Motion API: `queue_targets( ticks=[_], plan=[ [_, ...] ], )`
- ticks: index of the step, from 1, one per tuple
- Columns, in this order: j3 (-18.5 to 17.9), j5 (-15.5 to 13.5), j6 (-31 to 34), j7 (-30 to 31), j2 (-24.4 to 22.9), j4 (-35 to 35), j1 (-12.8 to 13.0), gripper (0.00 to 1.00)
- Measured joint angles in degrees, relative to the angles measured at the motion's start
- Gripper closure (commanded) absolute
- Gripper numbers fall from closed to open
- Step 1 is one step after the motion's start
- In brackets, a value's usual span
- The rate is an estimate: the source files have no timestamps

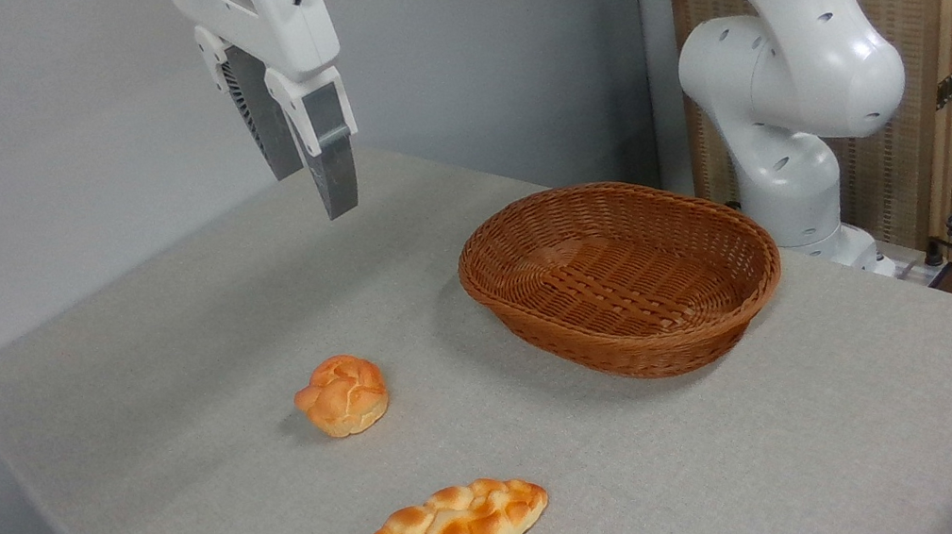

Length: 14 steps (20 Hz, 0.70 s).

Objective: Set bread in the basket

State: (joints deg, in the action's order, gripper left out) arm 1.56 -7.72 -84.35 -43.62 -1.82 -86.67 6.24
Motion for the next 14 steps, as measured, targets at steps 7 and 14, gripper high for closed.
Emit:
queue_targets(
  ticks=[7, 14],
  plan=[
    [0.52, -0.01, 0.36, 0.00, 0.00, -0.18, 0.37, 0.00],
    [0.51, -0.01, 0.72, 0.00, 0.00, -0.26, 0.37, 0.00]
  ],
)
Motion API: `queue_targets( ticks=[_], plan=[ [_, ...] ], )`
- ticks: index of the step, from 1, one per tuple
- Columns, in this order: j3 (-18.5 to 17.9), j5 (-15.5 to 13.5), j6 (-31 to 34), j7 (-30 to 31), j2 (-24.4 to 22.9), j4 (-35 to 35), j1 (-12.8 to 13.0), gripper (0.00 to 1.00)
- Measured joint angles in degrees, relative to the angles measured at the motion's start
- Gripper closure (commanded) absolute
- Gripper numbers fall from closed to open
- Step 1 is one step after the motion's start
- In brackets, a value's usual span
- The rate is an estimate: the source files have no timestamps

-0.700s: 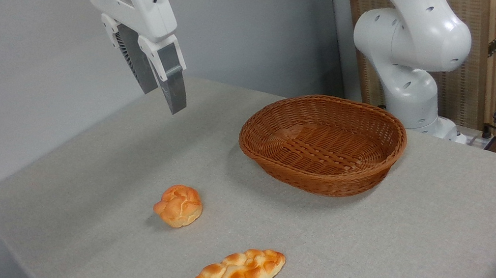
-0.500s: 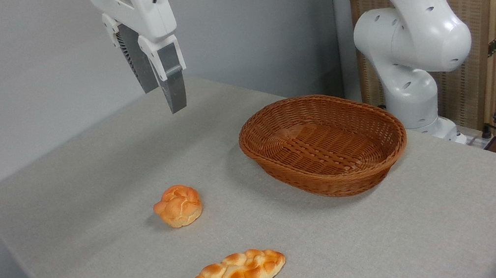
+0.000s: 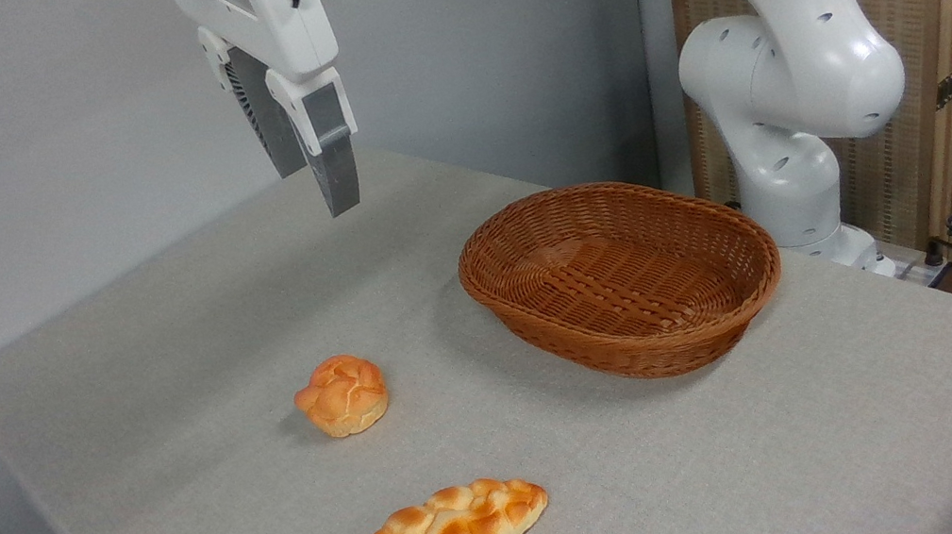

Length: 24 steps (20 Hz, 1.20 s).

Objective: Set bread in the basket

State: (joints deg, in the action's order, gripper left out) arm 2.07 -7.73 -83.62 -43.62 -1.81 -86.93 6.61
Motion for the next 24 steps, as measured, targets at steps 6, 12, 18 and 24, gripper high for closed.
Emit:
queue_targets(
  ticks=[6, 12, 18, 24],
  plan=[
    [-0.02, 0.00, 0.00, 0.00, 0.00, -0.07, 0.00, 0.00],
    [-0.04, 0.00, 0.31, 0.00, 0.00, -0.08, 0.00, 0.00],
    [-0.09, 0.00, 1.45, 0.00, -0.03, -0.08, -0.01, 0.00],
    [-0.10, 0.00, 2.56, 0.00, -0.05, -0.17, -0.01, 0.00]
  ],
)
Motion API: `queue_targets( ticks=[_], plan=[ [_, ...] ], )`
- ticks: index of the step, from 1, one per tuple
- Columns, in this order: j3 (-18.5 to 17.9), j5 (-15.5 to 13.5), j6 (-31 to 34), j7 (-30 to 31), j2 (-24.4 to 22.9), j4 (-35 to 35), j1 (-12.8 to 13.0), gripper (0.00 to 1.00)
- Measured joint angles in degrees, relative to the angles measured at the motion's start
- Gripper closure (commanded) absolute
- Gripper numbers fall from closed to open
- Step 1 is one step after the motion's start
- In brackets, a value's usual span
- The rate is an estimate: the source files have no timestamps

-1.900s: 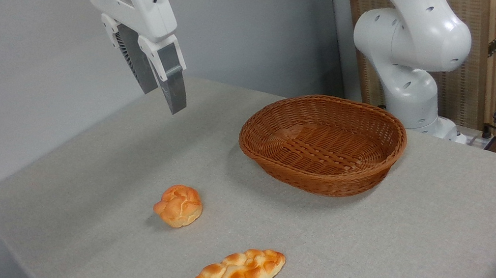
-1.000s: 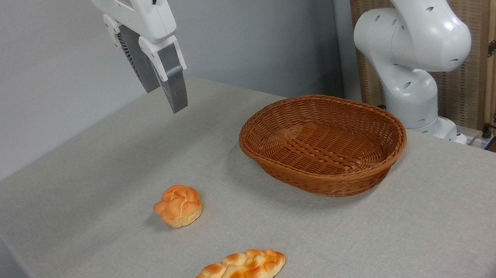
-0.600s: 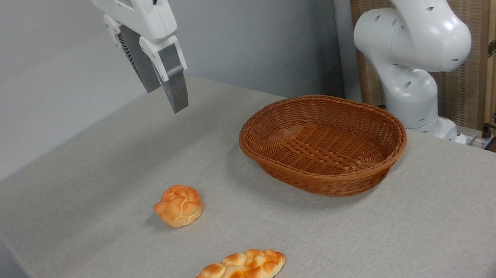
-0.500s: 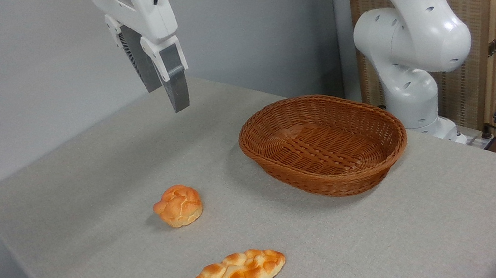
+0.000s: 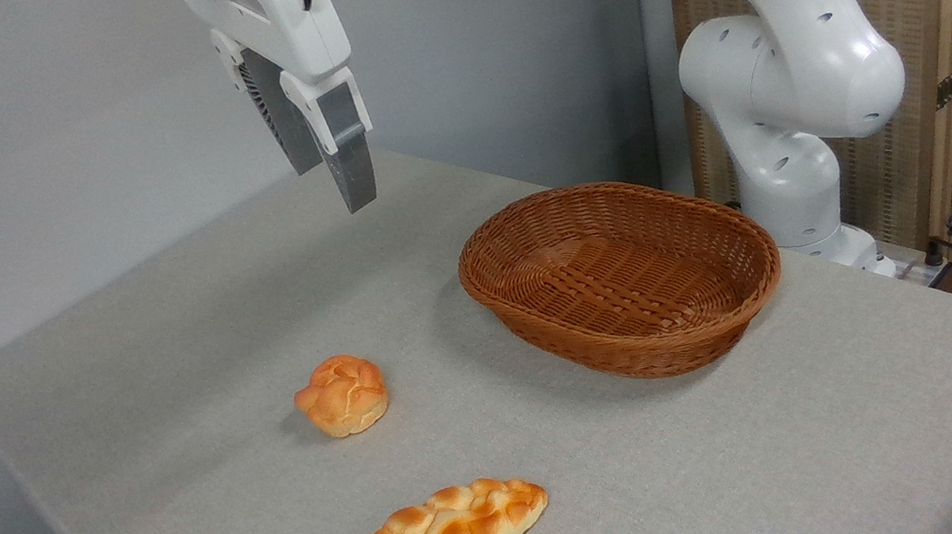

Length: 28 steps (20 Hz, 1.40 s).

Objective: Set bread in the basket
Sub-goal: 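Lower the gripper onto the small round bread roll, then close the gripper on the round roll and lift it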

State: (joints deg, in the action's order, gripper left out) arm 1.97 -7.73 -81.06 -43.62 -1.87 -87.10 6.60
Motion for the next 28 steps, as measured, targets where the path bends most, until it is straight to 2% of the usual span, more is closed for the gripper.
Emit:
queue_targets(
  ticks=[3, 9, 20, 24, 28],
  plan=[
    [0.02, 0.00, -0.72, -0.02, 0.00, -1.29, 0.00, 0.00],
    [0.12, 0.00, -13.83, -0.19, -0.19, -11.44, 0.10, 0.00],
    [0.34, 0.21, -36.12, -1.17, -0.22, -29.94, 4.77, 0.00],
    [0.35, 0.21, -39.55, -1.34, 0.47, -32.02, 5.19, 0.00],
    [0.41, 0.21, -42.31, -1.34, 2.41, -32.20, 6.74, 0.00]
  ],
)
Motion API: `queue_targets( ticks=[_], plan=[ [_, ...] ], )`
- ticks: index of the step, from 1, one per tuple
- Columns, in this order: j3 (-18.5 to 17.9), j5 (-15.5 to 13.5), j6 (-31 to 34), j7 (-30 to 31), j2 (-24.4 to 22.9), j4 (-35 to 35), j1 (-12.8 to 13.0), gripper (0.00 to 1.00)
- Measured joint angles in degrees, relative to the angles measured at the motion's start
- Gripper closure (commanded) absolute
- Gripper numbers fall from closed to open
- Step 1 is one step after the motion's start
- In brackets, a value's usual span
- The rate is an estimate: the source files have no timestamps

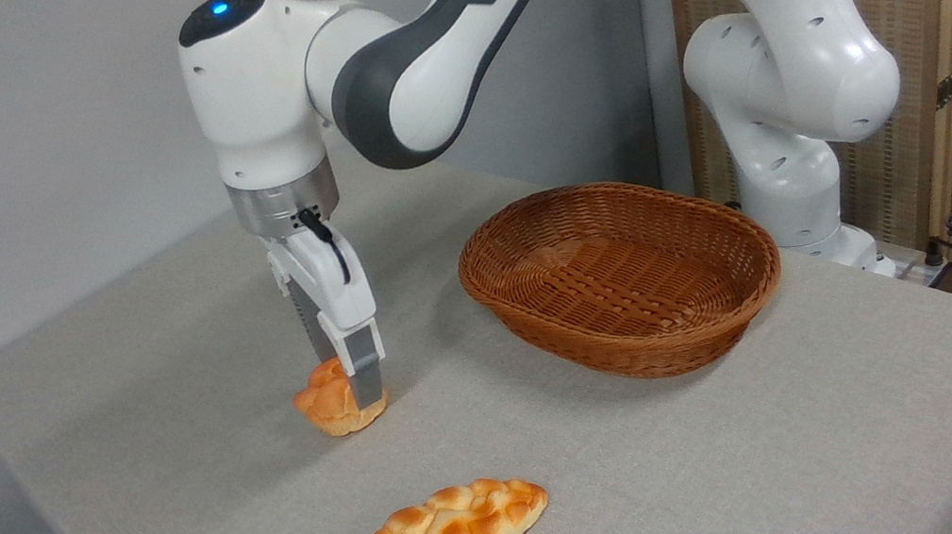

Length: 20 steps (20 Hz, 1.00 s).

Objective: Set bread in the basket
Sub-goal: 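Close the gripper on the round roll and lift it, then carry the held roll over the wicker basket and lower it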

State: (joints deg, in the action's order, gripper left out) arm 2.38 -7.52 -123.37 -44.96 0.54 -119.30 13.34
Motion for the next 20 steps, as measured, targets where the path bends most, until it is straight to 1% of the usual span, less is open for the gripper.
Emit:
queue_targets(
  ticks=[2, 3, 4, 5, 6, 7, 8, 10, 20],
  plan=[
    [0.02, 0.00, -1.02, 0.00, 0.66, 0.00, 0.35, 0.00],
    [0.02, 0.00, -1.12, 0.00, 0.86, 0.00, 0.44, 0.05],
    [0.03, 0.00, -1.13, 0.00, 1.03, 0.00, 0.58, 0.19],
    [0.03, 0.00, -1.13, 0.00, 1.19, 0.00, 0.75, 0.38],
    [0.06, 0.00, -1.15, 0.00, 1.34, 0.00, 0.90, 0.54],
    [0.07, 0.00, -1.16, -0.05, 1.46, 0.00, 1.06, 0.62],
    [0.07, 0.00, -1.17, -0.25, 1.55, 0.00, 1.17, 0.67],
    [0.07, 0.00, -1.17, -1.06, 1.64, 0.01, 1.24, 0.69],
    [0.07, 0.00, -1.17, -1.84, 1.42, 0.35, 1.62, 0.68]
  ],
)
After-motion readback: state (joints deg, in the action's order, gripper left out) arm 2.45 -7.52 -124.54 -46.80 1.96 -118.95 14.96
